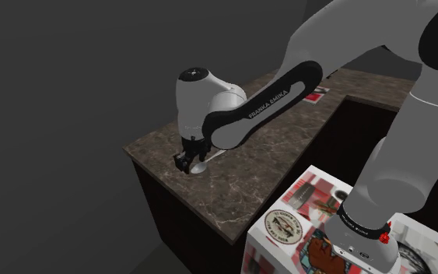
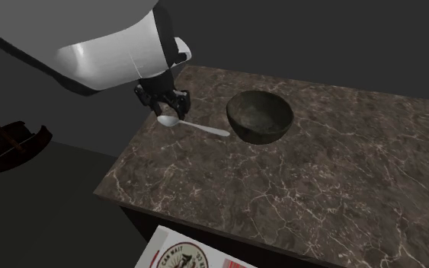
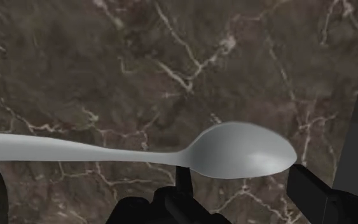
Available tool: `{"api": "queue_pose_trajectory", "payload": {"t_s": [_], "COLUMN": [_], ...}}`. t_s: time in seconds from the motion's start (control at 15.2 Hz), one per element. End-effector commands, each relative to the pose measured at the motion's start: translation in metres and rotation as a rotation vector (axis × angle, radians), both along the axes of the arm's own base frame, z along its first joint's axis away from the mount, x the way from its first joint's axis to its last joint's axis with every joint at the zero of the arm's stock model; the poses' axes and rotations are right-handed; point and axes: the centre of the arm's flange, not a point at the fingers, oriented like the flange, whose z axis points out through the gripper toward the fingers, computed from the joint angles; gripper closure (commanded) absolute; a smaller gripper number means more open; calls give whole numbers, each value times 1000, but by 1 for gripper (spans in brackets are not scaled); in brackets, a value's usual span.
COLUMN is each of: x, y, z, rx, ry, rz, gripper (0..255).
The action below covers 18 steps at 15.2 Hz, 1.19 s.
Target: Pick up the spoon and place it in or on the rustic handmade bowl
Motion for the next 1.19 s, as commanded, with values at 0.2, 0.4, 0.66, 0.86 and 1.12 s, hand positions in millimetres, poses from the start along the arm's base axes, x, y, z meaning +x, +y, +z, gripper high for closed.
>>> {"api": "queue_pose_trajectory", "payload": {"t_s": [0.2, 0.4, 0.66, 0.86, 1.12], "x": [-1, -1, -1, -1, -1], "y": [1, 1, 1, 1, 1], "z": [26, 42, 63, 79, 100], "rx": [0, 0, 0, 0, 0], "ry": [1, 1, 1, 1, 1], "rz": [0, 0, 0, 0, 0], "gripper": [255, 255, 255, 255, 255]}}
